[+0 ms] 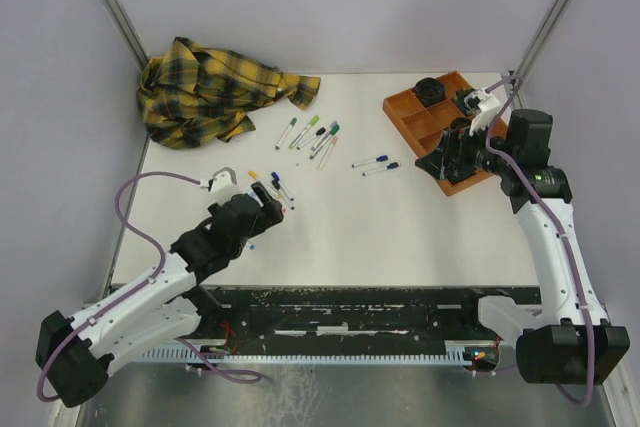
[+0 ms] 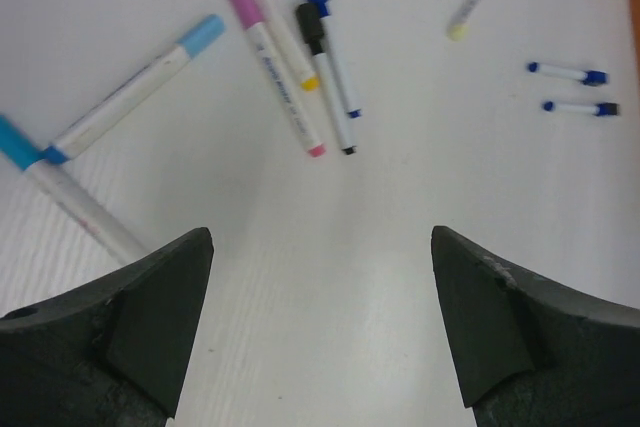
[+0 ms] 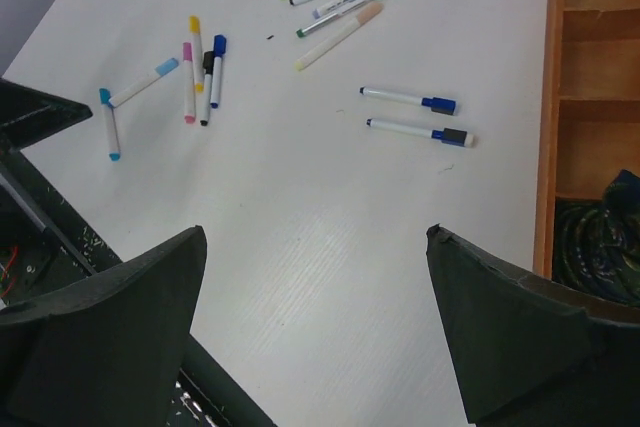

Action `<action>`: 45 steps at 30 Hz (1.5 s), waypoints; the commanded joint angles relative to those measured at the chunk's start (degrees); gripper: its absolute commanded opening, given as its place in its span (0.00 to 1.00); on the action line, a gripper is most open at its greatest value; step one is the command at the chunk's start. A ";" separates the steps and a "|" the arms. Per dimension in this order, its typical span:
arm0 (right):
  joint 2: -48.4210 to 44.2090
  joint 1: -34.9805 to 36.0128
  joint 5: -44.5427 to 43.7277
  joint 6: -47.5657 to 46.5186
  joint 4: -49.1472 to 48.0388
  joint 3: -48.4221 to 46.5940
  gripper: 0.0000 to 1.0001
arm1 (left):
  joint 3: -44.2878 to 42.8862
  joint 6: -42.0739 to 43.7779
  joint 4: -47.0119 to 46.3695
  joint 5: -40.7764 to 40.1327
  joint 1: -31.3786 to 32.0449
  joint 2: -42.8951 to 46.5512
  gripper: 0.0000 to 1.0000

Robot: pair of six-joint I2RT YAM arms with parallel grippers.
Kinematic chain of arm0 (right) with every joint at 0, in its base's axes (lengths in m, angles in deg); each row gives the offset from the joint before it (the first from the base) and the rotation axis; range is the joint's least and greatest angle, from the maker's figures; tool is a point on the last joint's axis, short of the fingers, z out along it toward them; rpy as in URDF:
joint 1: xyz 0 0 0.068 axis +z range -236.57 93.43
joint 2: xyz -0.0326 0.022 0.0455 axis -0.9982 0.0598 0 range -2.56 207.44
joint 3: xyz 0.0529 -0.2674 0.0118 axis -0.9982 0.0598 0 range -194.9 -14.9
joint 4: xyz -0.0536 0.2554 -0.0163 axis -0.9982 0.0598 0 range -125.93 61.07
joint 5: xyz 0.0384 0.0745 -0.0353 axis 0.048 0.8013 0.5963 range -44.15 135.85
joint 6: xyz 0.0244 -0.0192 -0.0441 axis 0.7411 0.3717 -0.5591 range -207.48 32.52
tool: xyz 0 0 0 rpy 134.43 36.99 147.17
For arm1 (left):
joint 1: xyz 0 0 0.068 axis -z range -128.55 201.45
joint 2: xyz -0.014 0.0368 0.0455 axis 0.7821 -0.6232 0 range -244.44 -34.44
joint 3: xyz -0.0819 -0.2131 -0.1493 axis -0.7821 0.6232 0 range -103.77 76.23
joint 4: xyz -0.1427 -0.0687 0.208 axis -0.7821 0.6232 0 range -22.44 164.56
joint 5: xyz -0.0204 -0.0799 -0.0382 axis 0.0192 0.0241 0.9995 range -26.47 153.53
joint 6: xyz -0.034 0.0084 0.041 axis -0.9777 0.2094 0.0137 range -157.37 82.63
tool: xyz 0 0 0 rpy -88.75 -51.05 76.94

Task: Open the pen caps
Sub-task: Pick up the pen from the center of the board.

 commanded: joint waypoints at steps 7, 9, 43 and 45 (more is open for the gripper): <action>-0.21 0.68 7.81 -6.37 -1.91 1.52 0.99 | -5.86 -21.23 23.05 -19.35 0.28 -12.52 0.76; 0.07 1.26 7.11 -7.47 -1.13 1.27 0.99 | -5.87 -23.27 24.76 -20.31 0.08 -14.97 0.74; 1.79 4.26 5.57 -9.57 1.23 0.22 0.99 | 5.32 -20.72 10.32 -12.67 -7.02 -22.94 0.42; 1.75 4.35 5.73 -9.57 1.32 0.11 0.99 | 5.38 -21.21 10.40 -12.49 -7.02 -23.03 0.40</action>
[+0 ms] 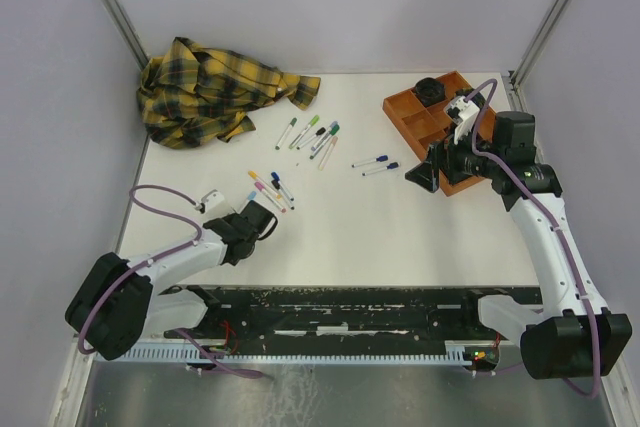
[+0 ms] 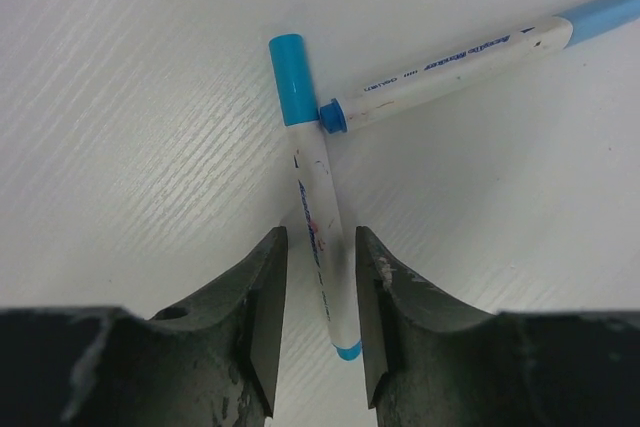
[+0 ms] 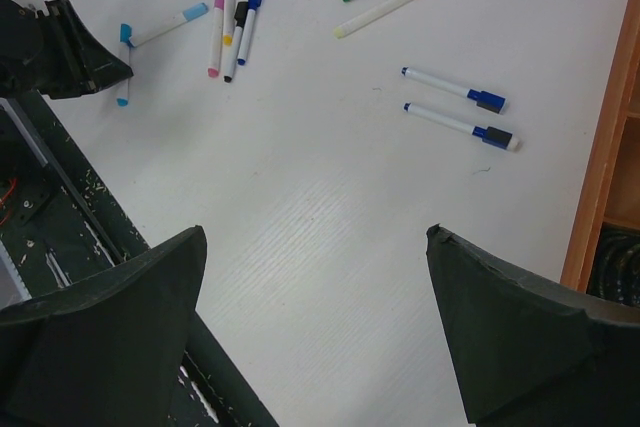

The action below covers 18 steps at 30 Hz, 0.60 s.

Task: Open the pen caps
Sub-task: Pick up the pen from the center of the board.

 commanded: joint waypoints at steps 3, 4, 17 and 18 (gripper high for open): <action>-0.22 0.31 1.05 -1.04 -0.78 -1.43 0.99 | 1.32 -2.55 0.00 0.23 -0.32 0.18 0.33; -0.22 0.32 1.20 -1.02 -0.66 -1.45 0.99 | 1.41 -2.80 0.24 0.21 -0.31 0.42 0.31; -0.01 0.31 2.38 -0.59 -0.59 -1.61 0.99 | 2.70 -5.14 5.51 -2.01 -0.31 10.16 0.14; 0.01 0.31 2.46 -0.52 -0.57 -1.63 0.99 | 2.90 -4.99 5.91 -2.49 -0.31 11.81 0.12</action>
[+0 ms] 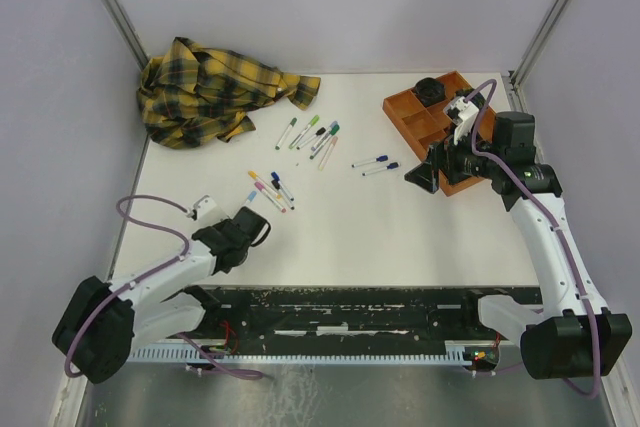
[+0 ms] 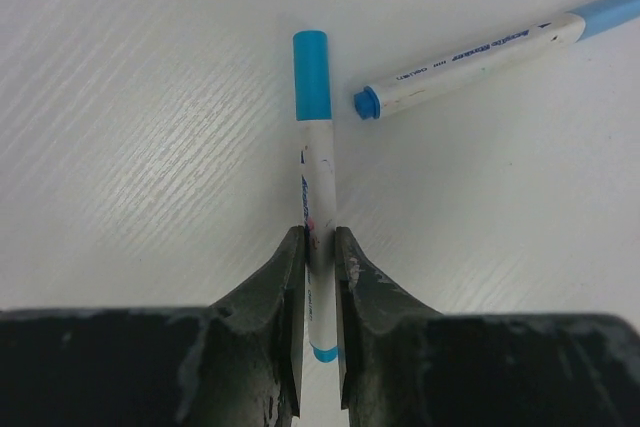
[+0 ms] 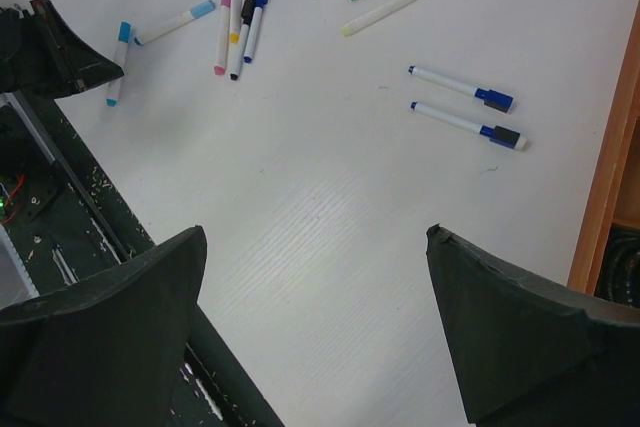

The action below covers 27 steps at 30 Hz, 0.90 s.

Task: Open the pen caps
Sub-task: Pick up the pen from the center of the board.

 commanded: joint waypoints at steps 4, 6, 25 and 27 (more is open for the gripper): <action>0.19 0.28 2.47 0.03 -1.40 -1.32 0.99 | 0.83 -1.11 2.94 -3.14 -0.34 13.20 0.04; 0.27 0.22 3.17 0.51 -1.98 -1.12 0.99 | 0.51 -0.12 2.85 -2.40 -0.31 15.94 0.03; 0.76 6.91 15.89 47.40 -69.01 22.86 0.99 | 8.08 24.86 -77.68 40.12 4.57 16.76 0.03; 0.84 7.89 14.50 50.54 -74.30 24.34 0.99 | 7.94 26.64 -86.33 39.89 7.38 12.98 0.03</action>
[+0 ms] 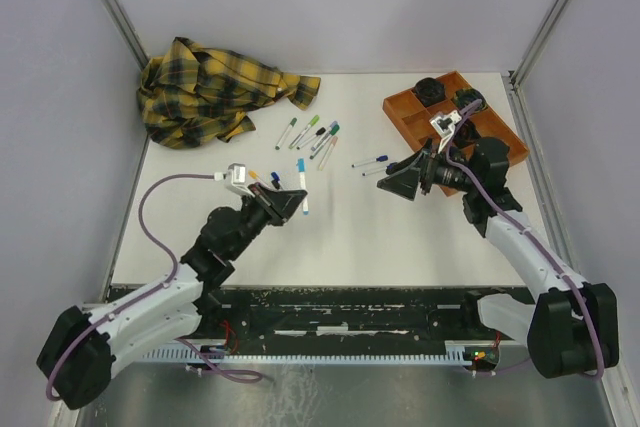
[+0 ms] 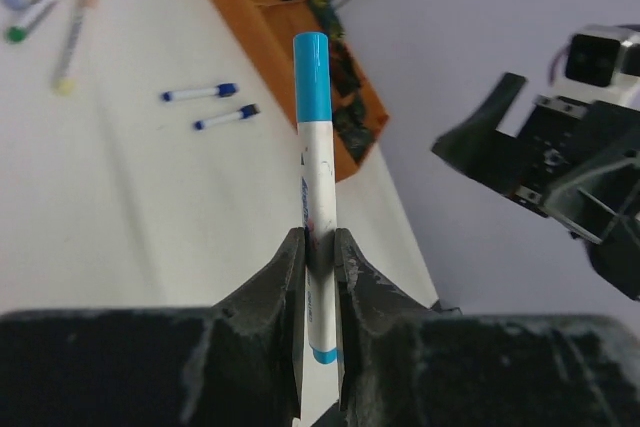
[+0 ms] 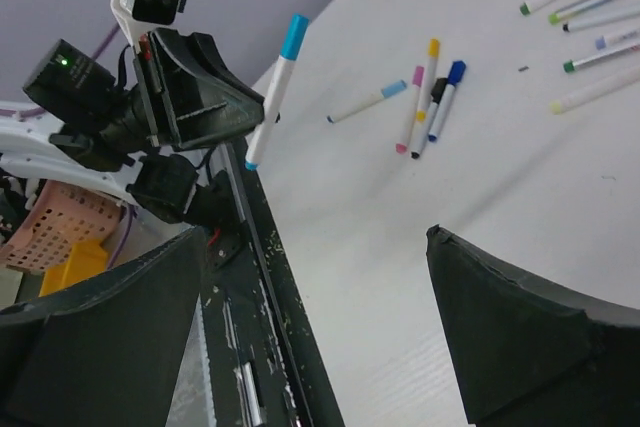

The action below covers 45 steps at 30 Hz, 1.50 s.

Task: Open the pen caps
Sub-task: Pick up the pen from the center of the board.

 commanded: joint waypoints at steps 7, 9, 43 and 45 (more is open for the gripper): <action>0.66 3.84 -5.74 24.80 -44.57 7.19 0.99 | -1.89 14.52 -45.60 -1.32 14.95 -16.62 0.03; 0.98 4.76 -6.40 27.10 -47.90 7.70 0.99 | -2.57 15.56 -48.97 -2.84 17.08 -19.64 0.03; 3.45 12.18 -3.68 27.26 -43.20 4.07 0.38 | -10.99 18.55 -60.95 -7.47 24.27 -39.05 0.03; 3.41 12.18 -3.19 26.42 -42.76 3.68 0.28 | -10.90 18.25 -60.52 -7.57 24.27 -39.19 0.03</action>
